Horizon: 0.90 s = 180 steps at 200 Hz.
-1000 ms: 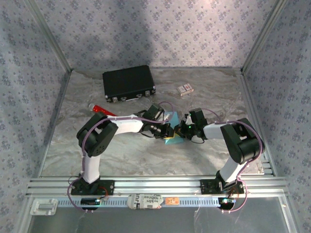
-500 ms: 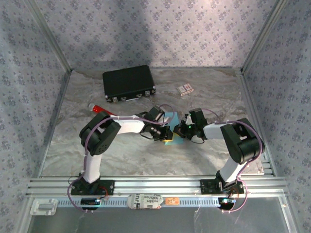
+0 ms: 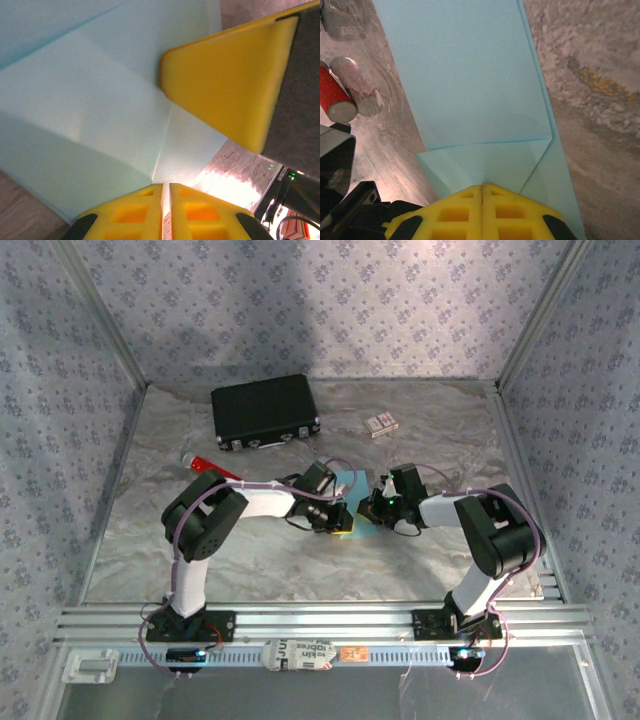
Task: Fold a paper plane with a square sheet of paper (pick it up from the middle)
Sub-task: Fold the triangle a second time at the center of the table.
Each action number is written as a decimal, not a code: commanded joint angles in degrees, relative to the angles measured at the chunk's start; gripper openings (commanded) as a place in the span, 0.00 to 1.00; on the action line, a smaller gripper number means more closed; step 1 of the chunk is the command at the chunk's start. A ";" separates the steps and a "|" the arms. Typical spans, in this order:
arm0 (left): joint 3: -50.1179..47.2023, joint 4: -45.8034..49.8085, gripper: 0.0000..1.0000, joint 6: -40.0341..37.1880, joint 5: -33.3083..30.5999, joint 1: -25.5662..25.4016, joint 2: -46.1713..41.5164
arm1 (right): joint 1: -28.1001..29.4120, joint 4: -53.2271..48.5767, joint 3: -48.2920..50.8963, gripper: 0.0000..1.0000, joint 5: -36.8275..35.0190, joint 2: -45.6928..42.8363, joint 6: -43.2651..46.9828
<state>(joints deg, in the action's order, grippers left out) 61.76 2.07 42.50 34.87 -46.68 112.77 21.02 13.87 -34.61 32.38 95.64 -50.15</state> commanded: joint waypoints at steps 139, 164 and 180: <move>-8.36 2.62 0.06 -2.53 -4.56 -0.31 -13.25 | -1.42 -5.91 2.45 0.01 -3.45 -0.50 0.70; -5.01 1.06 0.06 -0.80 -2.08 0.00 -11.89 | -1.46 -5.77 2.35 0.01 -3.40 -0.54 0.61; -2.72 -0.48 0.07 0.68 -0.81 -0.01 -9.50 | -1.48 -5.63 2.33 0.01 -3.38 -0.56 0.58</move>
<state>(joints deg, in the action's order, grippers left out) 54.83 3.92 41.41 31.73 -46.65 101.51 20.12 13.39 -33.98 32.80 94.87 -50.13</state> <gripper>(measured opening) 0.063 0.052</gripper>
